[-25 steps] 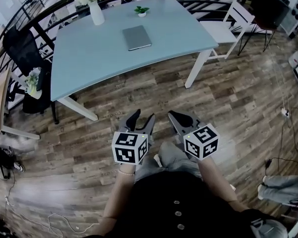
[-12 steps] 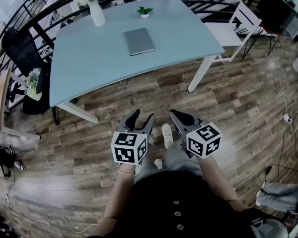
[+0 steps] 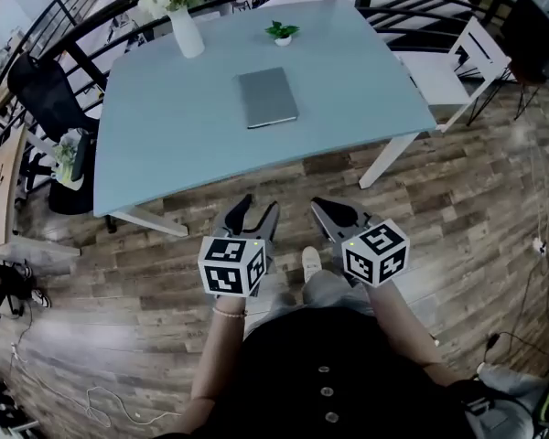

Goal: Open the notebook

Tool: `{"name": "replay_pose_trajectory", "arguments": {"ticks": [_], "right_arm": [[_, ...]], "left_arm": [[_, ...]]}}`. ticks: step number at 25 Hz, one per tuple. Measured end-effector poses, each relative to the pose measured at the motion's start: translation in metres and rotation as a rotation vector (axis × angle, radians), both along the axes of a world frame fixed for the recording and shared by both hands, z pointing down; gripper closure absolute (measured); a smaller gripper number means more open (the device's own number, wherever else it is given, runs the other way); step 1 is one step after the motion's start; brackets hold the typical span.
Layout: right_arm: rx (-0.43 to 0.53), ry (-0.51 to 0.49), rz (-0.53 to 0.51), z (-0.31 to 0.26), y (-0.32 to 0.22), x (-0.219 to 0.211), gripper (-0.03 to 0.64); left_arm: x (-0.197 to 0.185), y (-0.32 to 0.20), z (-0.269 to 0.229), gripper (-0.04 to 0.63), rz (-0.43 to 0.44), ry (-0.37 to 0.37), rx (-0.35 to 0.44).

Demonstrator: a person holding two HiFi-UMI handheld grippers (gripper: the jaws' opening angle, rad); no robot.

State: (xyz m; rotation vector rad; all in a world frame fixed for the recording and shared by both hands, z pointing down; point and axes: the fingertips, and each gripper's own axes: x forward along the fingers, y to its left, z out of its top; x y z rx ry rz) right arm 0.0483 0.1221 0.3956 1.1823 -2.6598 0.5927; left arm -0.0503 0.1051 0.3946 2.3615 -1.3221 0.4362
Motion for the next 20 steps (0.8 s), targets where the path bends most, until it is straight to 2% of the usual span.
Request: {"name": "replay_pose_trajectory", "arguments": {"ticks": [9, 13, 20], "right_arm": [[0.028, 0.011, -0.084, -0.008, -0.102, 0.015, 0.612], [0.024, 0.018, -0.123, -0.005, -0.124, 0.023, 0.612], [-0.014, 0.001, -0.135, 0.007, -0.147, 0.027, 0.612]], "left_arm": [[0.024, -0.091, -0.01, 0.376, -0.051, 0.001, 0.027], [0.031, -0.108, -0.008, 0.376, -0.089, 0.003, 0.022], [0.028, -0.127, 0.006, 0.376, -0.127, 0.008, -0.027]]}}
